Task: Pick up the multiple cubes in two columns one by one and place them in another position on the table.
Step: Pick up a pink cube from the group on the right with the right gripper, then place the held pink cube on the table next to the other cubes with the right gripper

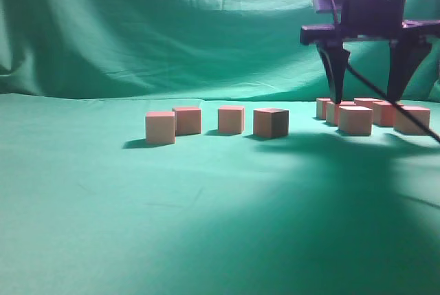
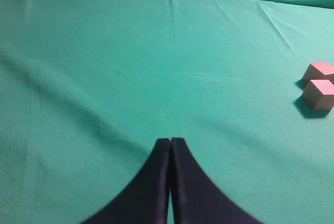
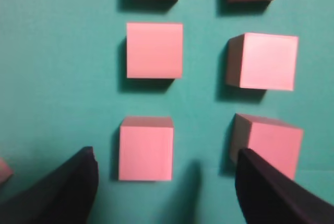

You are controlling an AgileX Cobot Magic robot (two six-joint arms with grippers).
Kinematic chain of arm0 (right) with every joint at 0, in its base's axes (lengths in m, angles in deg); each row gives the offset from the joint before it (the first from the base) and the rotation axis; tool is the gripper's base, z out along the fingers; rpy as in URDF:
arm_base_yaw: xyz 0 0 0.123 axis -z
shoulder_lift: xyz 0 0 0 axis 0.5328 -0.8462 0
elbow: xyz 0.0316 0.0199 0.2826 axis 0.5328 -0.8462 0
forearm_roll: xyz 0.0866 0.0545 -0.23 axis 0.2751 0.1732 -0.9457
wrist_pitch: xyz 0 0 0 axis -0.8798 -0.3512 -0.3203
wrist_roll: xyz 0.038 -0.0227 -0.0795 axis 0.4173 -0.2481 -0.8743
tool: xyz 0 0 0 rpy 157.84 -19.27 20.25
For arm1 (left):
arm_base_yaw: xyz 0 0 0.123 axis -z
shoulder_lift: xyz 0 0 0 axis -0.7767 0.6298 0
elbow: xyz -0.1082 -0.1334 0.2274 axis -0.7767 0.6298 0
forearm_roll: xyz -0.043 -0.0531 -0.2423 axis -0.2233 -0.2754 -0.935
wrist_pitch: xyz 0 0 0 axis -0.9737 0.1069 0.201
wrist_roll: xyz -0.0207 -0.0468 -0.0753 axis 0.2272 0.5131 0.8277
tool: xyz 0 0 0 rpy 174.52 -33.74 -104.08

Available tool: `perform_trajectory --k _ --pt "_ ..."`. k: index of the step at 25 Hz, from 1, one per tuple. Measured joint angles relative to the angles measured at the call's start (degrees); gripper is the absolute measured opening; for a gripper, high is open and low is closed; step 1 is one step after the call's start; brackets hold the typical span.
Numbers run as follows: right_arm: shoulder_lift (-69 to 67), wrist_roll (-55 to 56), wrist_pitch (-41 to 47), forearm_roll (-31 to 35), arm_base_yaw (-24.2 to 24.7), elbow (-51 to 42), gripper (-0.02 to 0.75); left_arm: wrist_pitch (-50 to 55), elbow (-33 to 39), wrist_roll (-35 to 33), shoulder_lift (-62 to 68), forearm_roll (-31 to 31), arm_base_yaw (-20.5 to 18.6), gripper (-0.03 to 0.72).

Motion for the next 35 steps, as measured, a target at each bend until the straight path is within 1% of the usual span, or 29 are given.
perform_trajectory --k 8,9,12,13,14,15,19,24,27,29,32,35 --pt "-3.93 -0.12 -2.86 0.0 0.0 0.0 0.534 0.0 0.0 0.0 0.0 0.0 0.0 0.0" --pt "-4.17 -0.12 -2.99 0.0 0.0 0.0 0.47 0.0 0.0 0.0 0.0 0.0 0.0 0.0" --pt "-4.65 -0.22 -3.13 0.0 0.0 0.0 0.334 0.0 0.0 0.0 0.0 0.0 0.0 0.0" --pt "-4.79 -0.22 -3.26 0.0 0.0 0.0 0.276 0.0 0.0 0.0 0.0 0.0 0.0 0.0" --pt "-4.79 -0.22 -3.26 0.0 0.0 0.0 0.252 0.0 0.0 0.0 0.0 0.0 0.0 0.0" --pt "-4.79 -0.22 -3.39 0.0 0.0 0.0 0.262 0.0 0.0 0.0 0.0 0.0 0.0 0.0" --pt "-2.93 -0.22 -1.63 0.21 0.0 -0.13 0.262 0.0 0.0 0.0 0.0 0.0 0.0 0.0" --pt "7.07 -3.08 4.29 1.02 -2.03 -0.12 0.262 0.0 0.0 0.0 0.0 0.0 0.0 0.0" --pt "13.16 -6.16 7.02 1.53 -5.31 -0.12 0.262 0.0 0.0 0.0 0.0 0.0 0.0 0.0" --pt "15.17 -7.61 8.59 1.71 -8.51 -0.12 0.262 0.0 0.0 0.0 0.0 0.0 0.0 0.0" --pt "15.5 -9.81 10.09 2.91 -13.52 -0.12 0.262 0.0 0.0 0.0 0.0 0.0 0.0 0.0" --pt "13.86 -12.79 9.63 5.45 -18.42 -0.12 0.262 0.0 0.0 0.0 0.0 0.0 0.0 0.0"
